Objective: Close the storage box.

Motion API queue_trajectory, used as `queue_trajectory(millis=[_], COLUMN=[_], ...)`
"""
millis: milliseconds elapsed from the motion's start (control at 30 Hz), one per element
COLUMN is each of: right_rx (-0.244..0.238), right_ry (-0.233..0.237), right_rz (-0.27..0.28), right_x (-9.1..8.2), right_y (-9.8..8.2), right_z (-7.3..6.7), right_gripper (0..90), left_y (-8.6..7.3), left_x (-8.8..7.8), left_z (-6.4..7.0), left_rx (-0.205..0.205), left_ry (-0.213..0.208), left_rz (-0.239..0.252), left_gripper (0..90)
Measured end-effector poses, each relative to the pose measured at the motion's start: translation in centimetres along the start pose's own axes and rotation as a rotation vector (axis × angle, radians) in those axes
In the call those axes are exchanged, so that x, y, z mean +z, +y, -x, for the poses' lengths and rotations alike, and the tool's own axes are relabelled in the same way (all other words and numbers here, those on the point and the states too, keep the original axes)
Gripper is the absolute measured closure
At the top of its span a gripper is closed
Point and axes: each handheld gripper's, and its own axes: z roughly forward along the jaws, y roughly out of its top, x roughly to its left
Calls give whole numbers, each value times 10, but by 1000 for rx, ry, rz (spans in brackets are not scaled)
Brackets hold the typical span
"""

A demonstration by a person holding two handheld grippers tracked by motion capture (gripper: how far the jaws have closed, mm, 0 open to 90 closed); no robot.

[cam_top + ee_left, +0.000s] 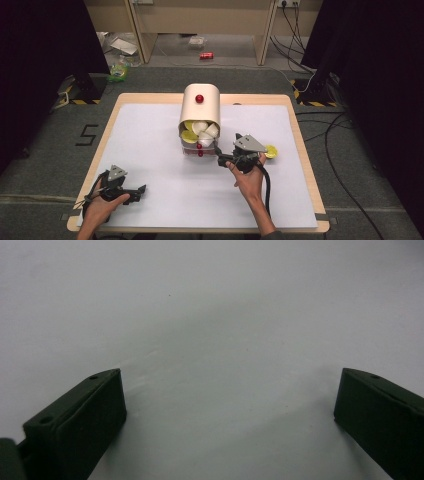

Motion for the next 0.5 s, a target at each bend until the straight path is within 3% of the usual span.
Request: queue_trajectory(millis=[500], right_rx=[5], right_ry=[-20], right_rz=[-2], right_x=[8], right_y=[3], right_z=[3], right_gripper=[154], left_y=[0], left_x=[0], left_z=[0], left_rx=[0], left_ry=[0], left_rz=[0], left_gripper=[0])
